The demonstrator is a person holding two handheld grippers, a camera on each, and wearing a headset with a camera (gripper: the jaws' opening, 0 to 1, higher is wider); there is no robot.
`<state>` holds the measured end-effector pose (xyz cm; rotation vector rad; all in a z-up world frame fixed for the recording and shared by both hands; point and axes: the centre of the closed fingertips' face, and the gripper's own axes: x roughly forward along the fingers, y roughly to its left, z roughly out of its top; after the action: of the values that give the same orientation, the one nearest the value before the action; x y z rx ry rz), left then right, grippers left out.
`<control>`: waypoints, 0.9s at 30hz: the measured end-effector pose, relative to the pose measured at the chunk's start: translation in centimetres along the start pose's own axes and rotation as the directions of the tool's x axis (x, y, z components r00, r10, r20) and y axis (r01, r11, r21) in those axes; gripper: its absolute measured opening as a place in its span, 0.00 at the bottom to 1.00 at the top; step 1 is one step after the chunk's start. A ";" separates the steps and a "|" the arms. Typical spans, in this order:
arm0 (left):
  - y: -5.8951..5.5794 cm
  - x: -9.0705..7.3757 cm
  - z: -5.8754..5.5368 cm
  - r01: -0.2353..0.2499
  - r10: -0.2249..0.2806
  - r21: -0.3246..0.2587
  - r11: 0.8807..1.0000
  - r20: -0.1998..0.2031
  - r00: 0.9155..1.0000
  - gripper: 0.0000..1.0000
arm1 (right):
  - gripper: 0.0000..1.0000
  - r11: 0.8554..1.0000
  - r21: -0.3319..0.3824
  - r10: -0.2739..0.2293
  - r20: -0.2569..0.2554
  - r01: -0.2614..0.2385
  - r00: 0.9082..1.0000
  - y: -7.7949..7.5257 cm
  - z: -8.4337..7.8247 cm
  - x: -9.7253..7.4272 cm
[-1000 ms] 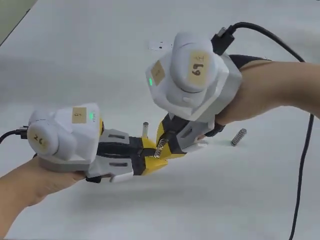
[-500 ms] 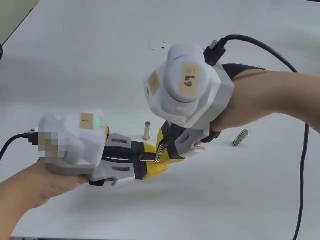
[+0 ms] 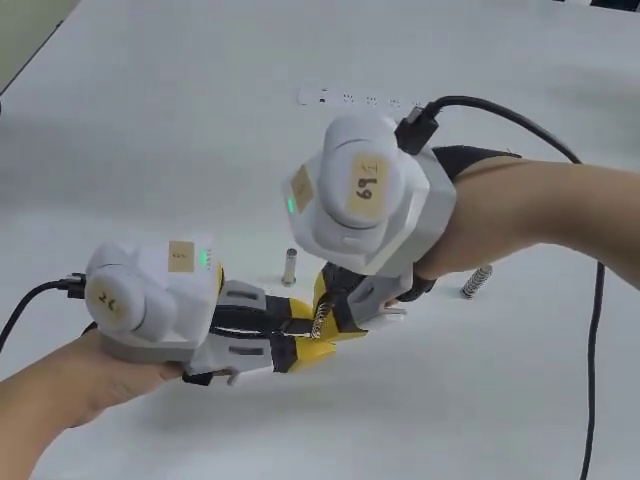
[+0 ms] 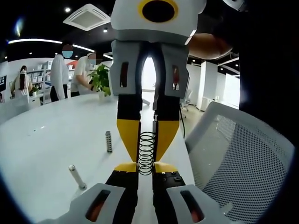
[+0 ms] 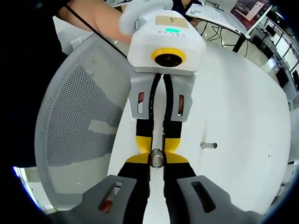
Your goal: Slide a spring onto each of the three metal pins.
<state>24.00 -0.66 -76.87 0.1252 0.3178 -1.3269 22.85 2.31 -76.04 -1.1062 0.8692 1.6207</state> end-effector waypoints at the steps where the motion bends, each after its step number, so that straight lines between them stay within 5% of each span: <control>1: 0.1 -0.1 0.0 -0.003 0.003 -0.005 1.000 0.001 1.000 0.03 | 0.07 1.000 0.001 0.000 0.003 0.000 1.000 0.0 0.1 0.0; 10: 0.4 -0.6 0.0 -0.018 0.018 -0.011 1.000 0.007 1.000 0.08 | 0.07 1.000 -0.014 -0.006 0.009 0.006 1.000 -0.6 0.8 -0.2; 27: 1.4 -3.3 -0.4 -0.092 0.092 -0.037 0.995 0.006 0.996 0.18 | 0.07 1.000 -0.006 -0.018 -0.018 0.018 1.000 -1.3 -0.2 -0.6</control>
<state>24.65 2.92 -76.41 0.1026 0.3261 -1.2295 24.23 2.29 -75.63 -1.1310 0.8650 1.6016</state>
